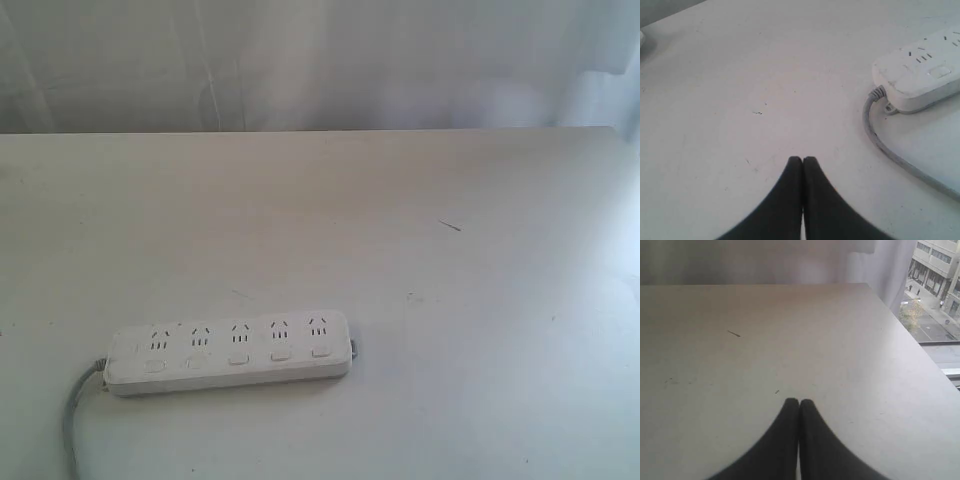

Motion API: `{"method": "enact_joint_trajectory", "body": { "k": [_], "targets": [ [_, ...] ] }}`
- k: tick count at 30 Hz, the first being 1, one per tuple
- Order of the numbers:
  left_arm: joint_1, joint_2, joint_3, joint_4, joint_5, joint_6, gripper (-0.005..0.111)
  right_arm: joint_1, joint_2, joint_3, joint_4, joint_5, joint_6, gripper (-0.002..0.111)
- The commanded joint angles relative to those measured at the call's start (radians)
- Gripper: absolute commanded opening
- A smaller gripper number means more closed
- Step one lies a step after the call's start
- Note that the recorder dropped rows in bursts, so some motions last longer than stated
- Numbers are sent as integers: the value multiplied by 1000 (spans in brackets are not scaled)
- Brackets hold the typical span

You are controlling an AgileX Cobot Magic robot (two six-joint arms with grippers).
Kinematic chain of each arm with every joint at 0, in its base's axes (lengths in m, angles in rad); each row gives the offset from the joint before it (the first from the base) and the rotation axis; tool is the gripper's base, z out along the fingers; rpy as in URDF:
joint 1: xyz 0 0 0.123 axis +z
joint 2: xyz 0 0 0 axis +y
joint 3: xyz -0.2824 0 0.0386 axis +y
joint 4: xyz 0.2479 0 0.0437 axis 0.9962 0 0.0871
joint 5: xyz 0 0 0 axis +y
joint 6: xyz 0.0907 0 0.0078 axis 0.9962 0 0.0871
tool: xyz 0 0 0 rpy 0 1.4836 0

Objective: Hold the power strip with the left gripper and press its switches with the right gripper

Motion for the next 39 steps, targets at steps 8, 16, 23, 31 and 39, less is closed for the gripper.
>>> {"method": "enact_joint_trajectory", "body": {
  "k": [8,16,23,31,39],
  "targets": [
    [1,1,4,79,-63,47,0,-9,-5,2,-3,-4,1,0],
    [1,1,4,-103,-617,-332,0,-9,-5,2,-3,-4,1,0],
    [1,1,4,-103,-644,-771,0,-9,-5,2,-3,-4,1,0],
    [1,1,4,-97,-590,-809,0,-9,-5,2,-3,-4,1,0],
    [1,1,4,260,-484,-1023,0,-9,-5,2,-3,-4,1,0]
  ]
}}
